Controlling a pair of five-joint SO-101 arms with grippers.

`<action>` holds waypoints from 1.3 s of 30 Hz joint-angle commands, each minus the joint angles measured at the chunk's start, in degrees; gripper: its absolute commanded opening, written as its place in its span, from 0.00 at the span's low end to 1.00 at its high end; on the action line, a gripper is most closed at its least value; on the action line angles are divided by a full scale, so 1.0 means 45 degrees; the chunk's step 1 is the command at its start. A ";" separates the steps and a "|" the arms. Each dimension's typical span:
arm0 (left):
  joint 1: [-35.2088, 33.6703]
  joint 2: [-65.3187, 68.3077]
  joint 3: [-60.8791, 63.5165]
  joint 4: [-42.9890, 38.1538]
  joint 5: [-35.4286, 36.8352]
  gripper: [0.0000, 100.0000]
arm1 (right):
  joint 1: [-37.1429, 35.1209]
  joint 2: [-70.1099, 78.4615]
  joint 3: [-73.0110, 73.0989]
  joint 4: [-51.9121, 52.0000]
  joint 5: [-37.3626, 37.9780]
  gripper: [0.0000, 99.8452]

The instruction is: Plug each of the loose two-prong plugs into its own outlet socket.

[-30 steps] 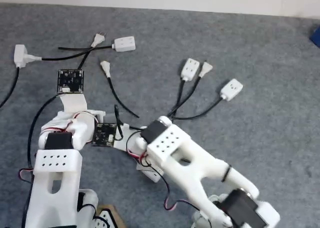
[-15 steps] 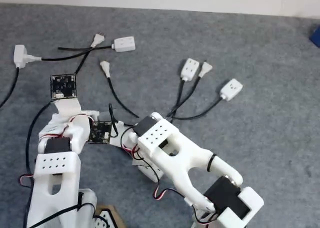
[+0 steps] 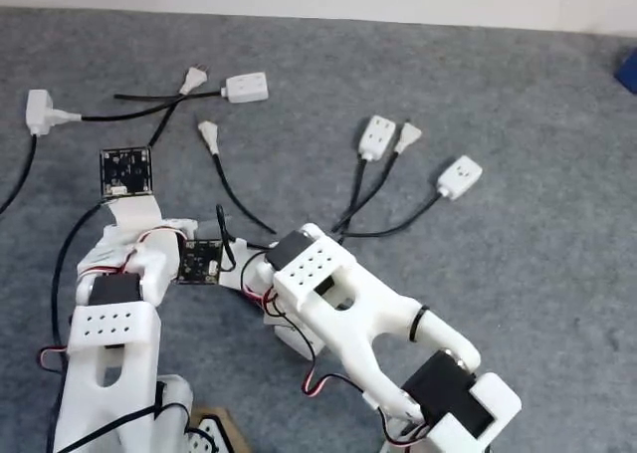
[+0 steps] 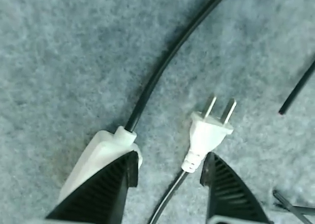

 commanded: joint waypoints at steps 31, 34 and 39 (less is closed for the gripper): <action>-0.1885 -0.0322 -0.0752 0.0000 0.0860 0.43 | 0.1045 0.1690 -0.3507 0.2081 -0.2833 0.21; -0.3526 -0.0869 -0.1065 0.0352 0.2462 0.43 | 0.0791 0.1338 -0.2960 0.1788 -0.2833 0.21; -0.3409 -0.2315 -0.0967 0.1368 0.2501 0.43 | 0.0811 0.0869 -0.2823 0.2452 -0.2833 0.21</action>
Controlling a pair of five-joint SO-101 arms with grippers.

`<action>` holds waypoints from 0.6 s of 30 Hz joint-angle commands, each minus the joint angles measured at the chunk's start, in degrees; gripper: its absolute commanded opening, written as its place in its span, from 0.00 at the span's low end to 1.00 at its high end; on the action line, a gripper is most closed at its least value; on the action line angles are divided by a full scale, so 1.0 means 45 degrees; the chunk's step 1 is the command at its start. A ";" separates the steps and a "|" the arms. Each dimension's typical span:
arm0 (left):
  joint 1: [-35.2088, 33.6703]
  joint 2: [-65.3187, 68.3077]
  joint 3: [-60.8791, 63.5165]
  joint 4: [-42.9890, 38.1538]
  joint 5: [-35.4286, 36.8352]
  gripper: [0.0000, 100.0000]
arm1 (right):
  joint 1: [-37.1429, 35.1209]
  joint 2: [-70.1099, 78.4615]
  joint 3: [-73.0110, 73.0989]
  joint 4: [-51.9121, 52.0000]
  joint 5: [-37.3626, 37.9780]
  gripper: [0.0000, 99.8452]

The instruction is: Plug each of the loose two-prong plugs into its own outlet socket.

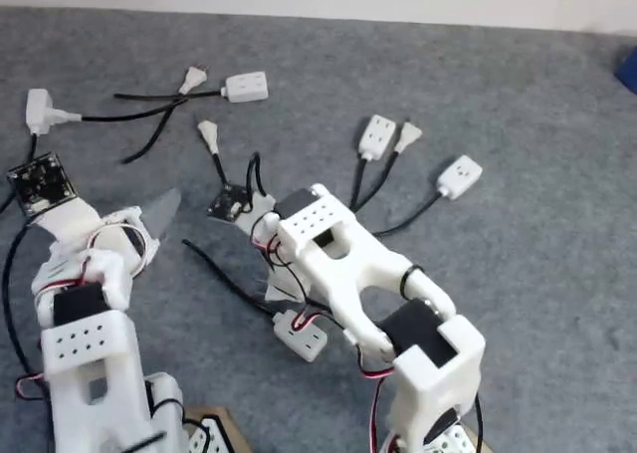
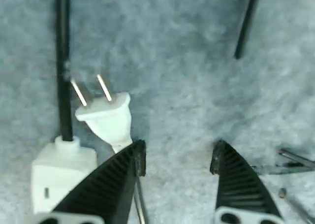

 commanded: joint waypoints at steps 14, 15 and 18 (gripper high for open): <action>0.0576 -0.2745 0.0322 0.0977 -0.0313 0.43 | -0.0850 -0.1162 0.0420 0.0752 -0.0039 0.21; 0.0576 -0.2745 0.0322 0.0977 -0.0313 0.43 | -0.0967 -0.0947 0.0459 0.0498 -0.0039 0.21; 0.0576 -0.2745 0.0322 0.0996 -0.0313 0.43 | -0.1201 -0.0322 0.0459 0.0205 -0.0039 0.21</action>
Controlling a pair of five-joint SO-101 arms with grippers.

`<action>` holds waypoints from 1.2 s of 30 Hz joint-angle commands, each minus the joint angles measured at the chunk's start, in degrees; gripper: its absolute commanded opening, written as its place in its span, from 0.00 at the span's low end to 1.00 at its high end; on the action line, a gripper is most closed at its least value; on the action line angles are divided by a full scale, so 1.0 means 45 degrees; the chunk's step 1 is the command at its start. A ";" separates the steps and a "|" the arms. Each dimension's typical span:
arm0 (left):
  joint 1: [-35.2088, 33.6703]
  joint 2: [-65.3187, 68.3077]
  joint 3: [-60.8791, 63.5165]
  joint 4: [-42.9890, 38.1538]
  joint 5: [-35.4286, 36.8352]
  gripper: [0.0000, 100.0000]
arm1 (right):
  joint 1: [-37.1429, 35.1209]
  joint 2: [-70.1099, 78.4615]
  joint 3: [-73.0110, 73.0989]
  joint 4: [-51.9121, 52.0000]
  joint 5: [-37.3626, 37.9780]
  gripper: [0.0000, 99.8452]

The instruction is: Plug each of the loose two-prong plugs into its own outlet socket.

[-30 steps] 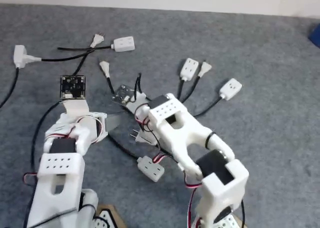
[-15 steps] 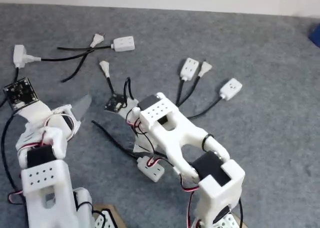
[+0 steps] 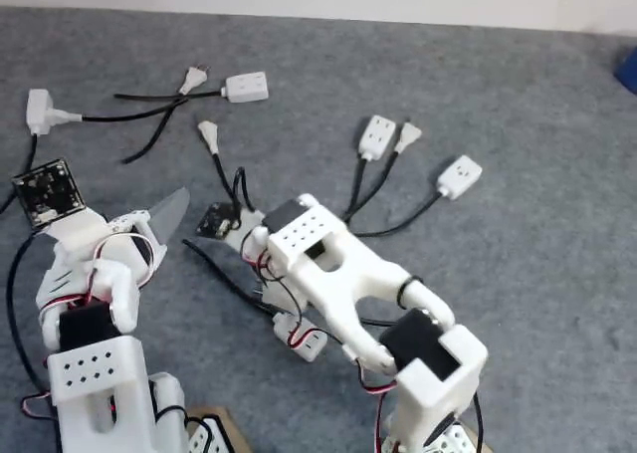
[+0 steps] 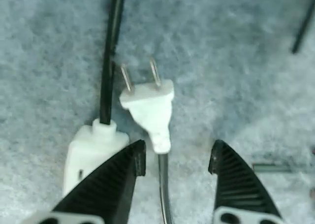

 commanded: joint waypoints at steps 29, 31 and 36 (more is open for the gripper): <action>0.1573 -0.0205 -0.1260 0.2305 -0.0860 0.43 | -0.0225 -0.5226 -0.1885 0.7043 0.2364 0.01; 0.1924 -0.0205 -0.1788 0.3263 -0.0918 0.43 | -0.0283 -0.6183 -0.0967 0.6769 0.2383 0.01; 0.2764 -0.0205 -0.2667 0.4825 -0.1407 0.43 | -0.0303 -0.8039 0.1670 0.5284 0.2462 0.01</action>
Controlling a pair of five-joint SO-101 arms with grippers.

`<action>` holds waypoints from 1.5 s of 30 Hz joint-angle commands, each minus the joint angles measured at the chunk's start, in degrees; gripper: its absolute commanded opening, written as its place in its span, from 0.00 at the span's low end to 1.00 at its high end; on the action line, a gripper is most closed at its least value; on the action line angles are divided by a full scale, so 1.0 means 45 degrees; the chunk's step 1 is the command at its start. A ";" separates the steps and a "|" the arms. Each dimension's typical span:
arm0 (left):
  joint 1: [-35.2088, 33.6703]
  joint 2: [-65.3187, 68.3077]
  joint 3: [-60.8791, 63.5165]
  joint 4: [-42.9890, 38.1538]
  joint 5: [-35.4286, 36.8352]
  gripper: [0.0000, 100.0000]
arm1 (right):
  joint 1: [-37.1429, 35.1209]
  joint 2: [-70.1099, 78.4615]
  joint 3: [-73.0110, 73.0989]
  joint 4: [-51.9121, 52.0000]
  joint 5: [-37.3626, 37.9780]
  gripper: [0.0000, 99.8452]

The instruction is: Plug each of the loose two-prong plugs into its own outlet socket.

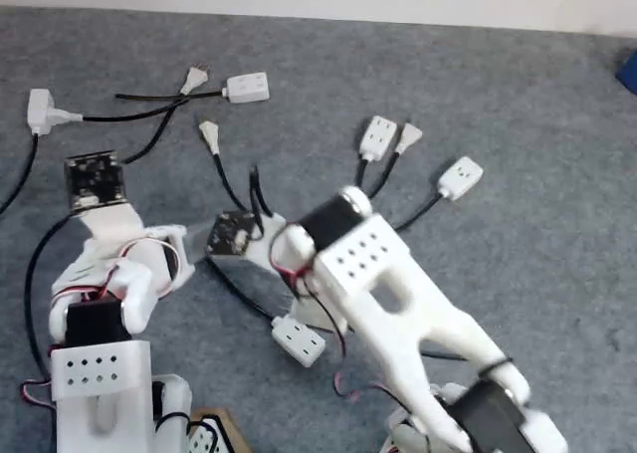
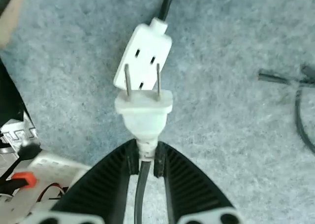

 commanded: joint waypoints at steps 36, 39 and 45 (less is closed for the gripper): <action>0.3507 -0.0244 0.0225 0.1270 -0.0234 0.44 | 0.0342 -0.2315 0.0713 -0.3546 -0.4591 0.01; 0.3507 -0.0244 0.0264 0.1270 -0.0234 0.44 | 0.0147 -0.2315 0.0713 -0.3546 -0.4611 0.01; 0.4659 -0.0244 0.1573 0.0137 -0.0195 0.43 | 0.0186 -0.2295 0.0264 -0.3409 -0.4669 0.01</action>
